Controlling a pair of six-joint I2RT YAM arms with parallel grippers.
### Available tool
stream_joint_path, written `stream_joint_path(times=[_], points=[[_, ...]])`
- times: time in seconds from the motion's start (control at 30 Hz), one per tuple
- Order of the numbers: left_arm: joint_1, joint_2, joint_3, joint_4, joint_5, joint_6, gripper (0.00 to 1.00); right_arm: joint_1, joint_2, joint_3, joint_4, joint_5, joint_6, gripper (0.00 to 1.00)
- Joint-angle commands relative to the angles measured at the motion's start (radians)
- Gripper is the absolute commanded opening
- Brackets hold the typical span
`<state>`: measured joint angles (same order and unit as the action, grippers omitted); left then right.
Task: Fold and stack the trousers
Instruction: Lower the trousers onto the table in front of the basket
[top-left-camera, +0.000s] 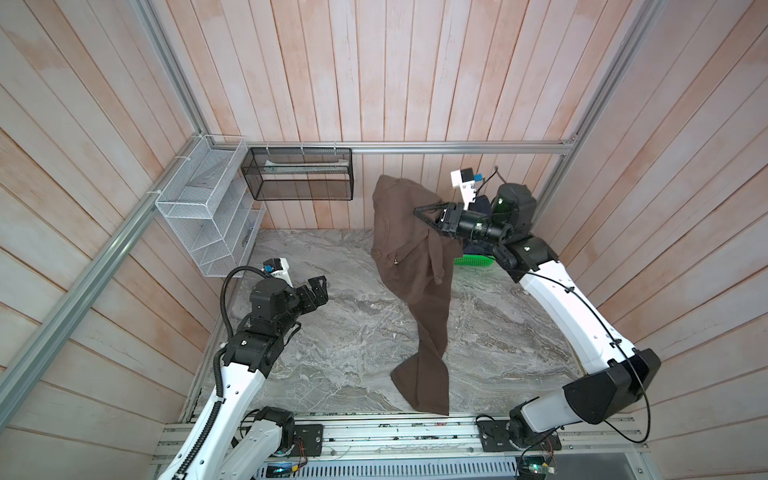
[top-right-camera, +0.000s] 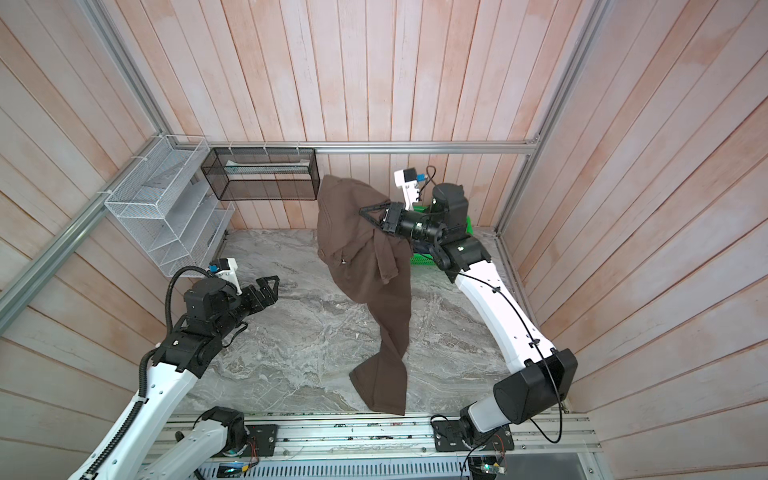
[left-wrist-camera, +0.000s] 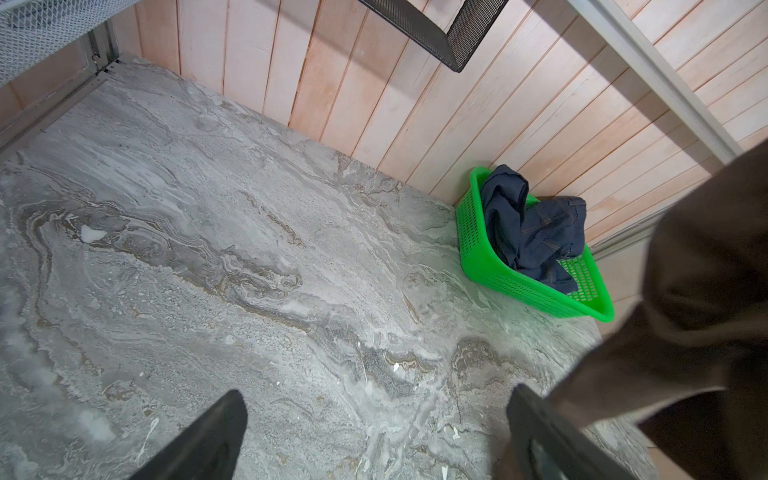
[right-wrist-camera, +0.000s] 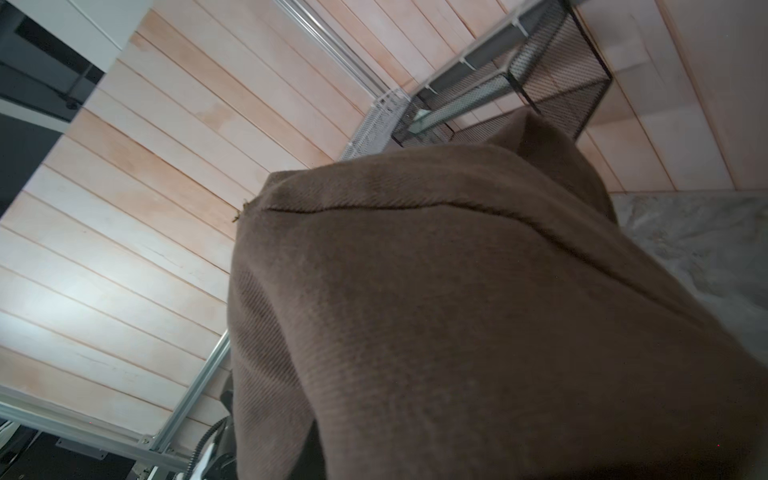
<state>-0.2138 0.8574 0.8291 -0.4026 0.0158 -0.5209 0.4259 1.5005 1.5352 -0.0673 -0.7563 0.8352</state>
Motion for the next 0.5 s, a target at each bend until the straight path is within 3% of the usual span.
stream_joint_path(times=[0.0, 0.23, 0.33, 0.43, 0.47], points=[[0.005, 0.004, -0.024, 0.019, 0.012, -0.007, 1.00, -0.002, -0.045, -0.132, 0.112, 0.052, -0.056, 0.00], [0.006, 0.030, -0.022, 0.016, 0.016, 0.005, 1.00, -0.014, -0.169, -0.424, -0.069, 0.238, -0.135, 0.03], [0.006, 0.046, -0.023, 0.029, 0.029, 0.003, 1.00, -0.015, -0.211, -0.457, -0.219, 0.376, -0.183, 0.37], [0.005, 0.070, -0.020, 0.036, 0.060, 0.005, 1.00, -0.016, -0.233, -0.448, -0.352, 0.504, -0.216, 0.92], [0.005, 0.085, -0.015, 0.031, 0.081, 0.010, 1.00, -0.016, -0.245, -0.435, -0.386, 0.544, -0.224, 0.98]])
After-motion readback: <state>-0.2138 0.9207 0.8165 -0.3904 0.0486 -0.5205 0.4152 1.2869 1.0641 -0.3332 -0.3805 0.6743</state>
